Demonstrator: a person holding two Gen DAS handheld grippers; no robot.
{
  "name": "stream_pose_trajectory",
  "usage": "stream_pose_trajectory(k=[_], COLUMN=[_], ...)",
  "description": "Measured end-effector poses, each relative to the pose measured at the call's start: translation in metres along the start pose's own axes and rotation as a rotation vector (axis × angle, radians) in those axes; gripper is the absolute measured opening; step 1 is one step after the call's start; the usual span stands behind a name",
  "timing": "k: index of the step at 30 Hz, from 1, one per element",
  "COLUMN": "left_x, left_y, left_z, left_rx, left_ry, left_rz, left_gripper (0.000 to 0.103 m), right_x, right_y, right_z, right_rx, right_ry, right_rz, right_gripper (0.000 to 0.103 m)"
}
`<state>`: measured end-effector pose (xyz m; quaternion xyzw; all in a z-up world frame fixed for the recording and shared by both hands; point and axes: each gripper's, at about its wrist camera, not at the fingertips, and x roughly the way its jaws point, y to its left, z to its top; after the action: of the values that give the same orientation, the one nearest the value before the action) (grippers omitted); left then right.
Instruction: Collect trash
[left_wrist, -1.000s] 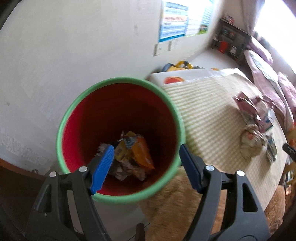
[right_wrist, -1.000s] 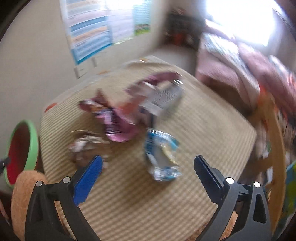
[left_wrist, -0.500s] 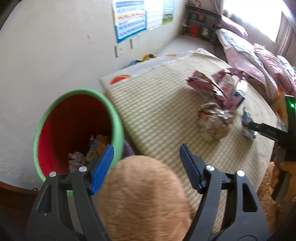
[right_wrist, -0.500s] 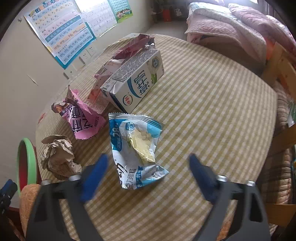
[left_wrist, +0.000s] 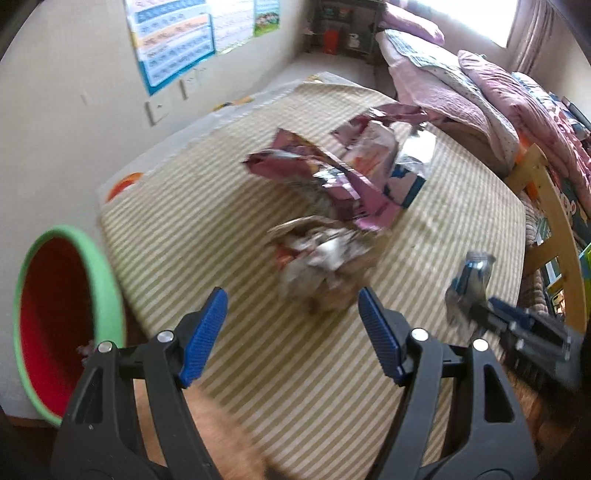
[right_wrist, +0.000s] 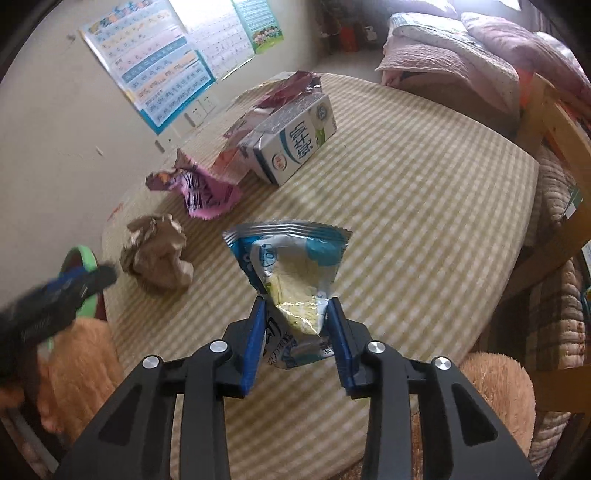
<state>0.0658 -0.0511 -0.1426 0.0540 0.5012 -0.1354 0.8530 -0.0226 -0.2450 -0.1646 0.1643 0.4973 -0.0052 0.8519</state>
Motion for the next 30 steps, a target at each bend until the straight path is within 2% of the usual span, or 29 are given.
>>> stream_pose_trajectory(k=[6, 10, 16, 20, 22, 26, 28, 30], left_x=[0.025, 0.038, 0.04, 0.053, 0.057, 0.05, 0.046, 0.041], left_y=[-0.025, -0.036, -0.039, -0.031, -0.028, -0.025, -0.023, -0.021], left_z=[0.013, 0.019, 0.021, 0.017, 0.016, 0.016, 0.016, 0.014], left_rx=[0.029, 0.081, 0.101, 0.067, 0.059, 0.047, 0.039, 0.031], left_ry=[0.022, 0.038, 0.032, 0.085, 0.101, 0.08, 0.069, 0.061], left_rz=[-0.007, 0.042, 0.081, 0.084, 0.081, 0.073, 0.071, 0.068], left_gripper=[0.07, 0.07, 0.07, 0.07, 0.065, 0.057, 0.049, 0.048], right_x=[0.009, 0.009, 0.008, 0.005, 0.005, 0.006, 0.006, 0.006], right_y=[-0.002, -0.002, -0.011, -0.012, -0.012, -0.013, -0.014, -0.014], right_z=[0.0, 0.0, 0.0, 0.001, 0.001, 0.0, 0.0, 0.0], right_rx=[0.005, 0.01, 0.047, 0.053, 0.052, 0.058, 0.062, 0.065], right_ry=[0.003, -0.006, -0.009, -0.014, -0.014, -0.01, -0.007, -0.007], right_rz=[-0.006, -0.01, 0.013, 0.021, 0.022, 0.022, 0.023, 0.023], right_gripper=[0.037, 0.056, 0.061, 0.062, 0.062, 0.062, 0.063, 0.064])
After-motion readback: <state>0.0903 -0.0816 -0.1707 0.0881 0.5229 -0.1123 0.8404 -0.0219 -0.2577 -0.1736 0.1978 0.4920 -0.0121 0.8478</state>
